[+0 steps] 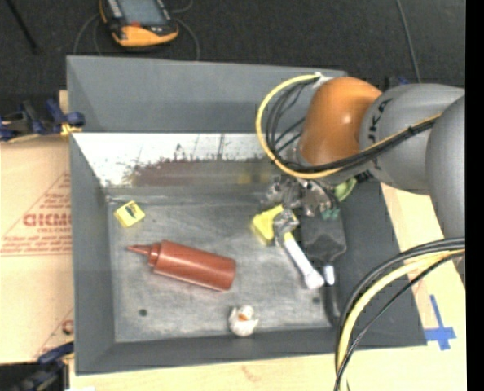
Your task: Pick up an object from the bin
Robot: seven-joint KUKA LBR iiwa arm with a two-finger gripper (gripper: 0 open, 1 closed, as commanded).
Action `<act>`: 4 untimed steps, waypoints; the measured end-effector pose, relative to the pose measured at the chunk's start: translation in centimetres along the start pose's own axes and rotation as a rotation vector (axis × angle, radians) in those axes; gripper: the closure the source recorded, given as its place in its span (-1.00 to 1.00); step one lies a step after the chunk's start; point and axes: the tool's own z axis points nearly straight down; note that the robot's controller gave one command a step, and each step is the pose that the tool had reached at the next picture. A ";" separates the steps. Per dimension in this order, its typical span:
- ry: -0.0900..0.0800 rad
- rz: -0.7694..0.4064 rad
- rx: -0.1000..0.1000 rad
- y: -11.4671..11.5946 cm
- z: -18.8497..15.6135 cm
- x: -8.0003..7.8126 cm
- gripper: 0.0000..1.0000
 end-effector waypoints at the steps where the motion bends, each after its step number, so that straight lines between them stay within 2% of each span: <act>1: 0.000 0.001 0.000 0.0 0.0 0.0 1.00; 2: 0.000 0.002 -0.001 0.0 -0.3 0.1 1.00; 3: 0.010 0.002 -0.005 0.1 -2.0 0.4 1.00; 4: 0.004 0.003 -0.004 0.0 -3.9 0.1 1.00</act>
Offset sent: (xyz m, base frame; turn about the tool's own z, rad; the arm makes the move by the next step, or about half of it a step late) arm -0.0001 0.0002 0.0743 0.0000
